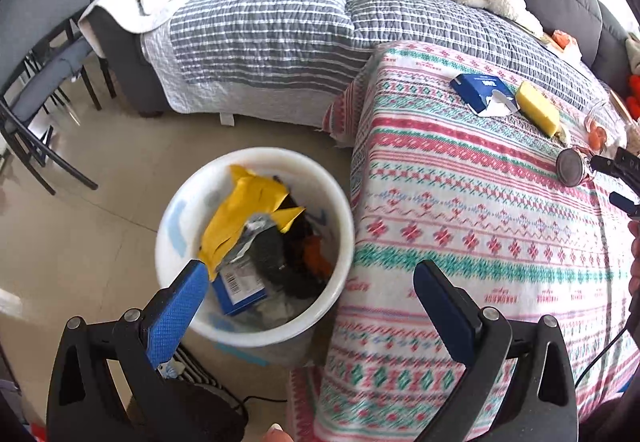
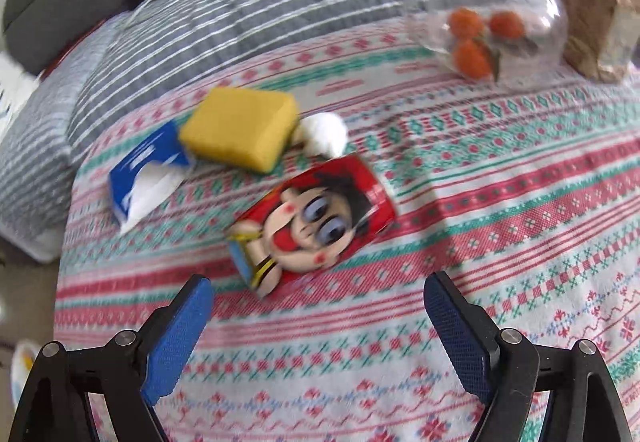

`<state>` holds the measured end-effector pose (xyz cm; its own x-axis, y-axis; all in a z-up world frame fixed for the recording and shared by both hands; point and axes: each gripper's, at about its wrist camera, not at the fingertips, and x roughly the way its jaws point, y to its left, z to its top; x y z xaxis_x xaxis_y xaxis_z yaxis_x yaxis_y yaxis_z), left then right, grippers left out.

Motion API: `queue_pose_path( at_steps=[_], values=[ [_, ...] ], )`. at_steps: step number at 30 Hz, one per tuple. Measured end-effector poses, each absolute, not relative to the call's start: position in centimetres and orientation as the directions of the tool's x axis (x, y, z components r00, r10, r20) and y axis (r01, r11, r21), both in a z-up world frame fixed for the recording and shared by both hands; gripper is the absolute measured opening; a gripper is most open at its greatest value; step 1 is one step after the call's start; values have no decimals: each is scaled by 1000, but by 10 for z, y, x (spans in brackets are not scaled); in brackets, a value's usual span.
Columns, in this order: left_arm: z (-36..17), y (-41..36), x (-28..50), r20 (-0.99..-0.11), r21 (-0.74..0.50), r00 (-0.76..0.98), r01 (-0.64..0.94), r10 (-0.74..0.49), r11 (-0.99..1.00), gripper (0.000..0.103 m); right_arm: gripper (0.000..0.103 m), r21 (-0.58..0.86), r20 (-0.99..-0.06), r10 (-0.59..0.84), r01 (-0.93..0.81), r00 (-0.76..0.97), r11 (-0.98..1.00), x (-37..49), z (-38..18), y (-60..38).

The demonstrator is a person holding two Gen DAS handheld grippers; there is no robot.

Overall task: Collect trash
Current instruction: 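Grasp the blue tissue box with the left tool while the right tool grasps the red can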

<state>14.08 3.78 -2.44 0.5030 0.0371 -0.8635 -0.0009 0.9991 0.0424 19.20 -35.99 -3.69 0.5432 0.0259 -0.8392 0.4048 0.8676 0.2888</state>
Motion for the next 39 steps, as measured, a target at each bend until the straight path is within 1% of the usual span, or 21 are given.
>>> queue_pose_path(
  at_steps=[4, 8, 15, 16, 17, 18, 20, 22, 24, 29, 33, 35, 38, 39],
  values=[
    [-27, 26, 149, -859, 36, 511, 7, 28, 999, 103, 89, 348, -835, 66, 432, 547, 832, 208, -49, -372],
    [-31, 16, 154, -862, 31, 507, 17, 18, 999, 103, 89, 395, -820, 105, 423, 563, 816, 221, -60, -370],
    [-41, -2, 159, -871, 36, 492, 44, 10, 998, 103, 86, 411, -803, 118, 399, 585, 819, 226, -68, -364],
    [-42, -5, 159, -872, 34, 489, 50, 6, 998, 103, 81, 420, -799, 128, 393, 588, 818, 224, -67, -365],
    [-42, -9, 161, -873, 30, 488, 60, -3, 998, 103, 66, 431, -794, 142, 384, 591, 816, 222, -64, -366],
    [-42, -13, 162, -872, 29, 489, 75, -11, 997, 103, 48, 460, -780, 173, 365, 601, 810, 220, -61, -369],
    [-41, -23, 164, -866, 43, 499, 109, -17, 993, 103, 47, 456, -797, 197, 355, 571, 816, 219, -57, -371],
    [-42, -34, 170, -862, 72, 507, 141, -10, 987, 103, 47, 425, -808, 179, 345, 561, 837, 213, -52, -376],
    [-44, -45, 181, -861, 97, 509, 153, 6, 983, 103, 47, 432, -807, 183, 349, 562, 832, 208, -48, -386],
    [-43, -68, 220, -863, 38, 504, 155, -46, 987, 103, 46, 462, -782, 191, 346, 594, 816, 192, -34, -415],
    [-46, -88, 255, -837, 14, 545, 123, -55, 992, 103, 46, 475, -781, 198, 357, 592, 804, 186, -32, -436],
    [-50, -98, 272, -830, -19, 553, 108, -76, 994, 102, 46, 486, -777, 206, 358, 595, 798, 184, -31, -444],
    [-58, -113, 294, -815, -72, 567, 107, -120, 992, 94, 46, 494, -770, 211, 353, 602, 794, 182, -29, -454],
    [-62, -119, 301, -810, -82, 572, 111, -131, 991, 88, 46, 496, -769, 213, 351, 603, 794, 181, -29, -455]
  ],
)
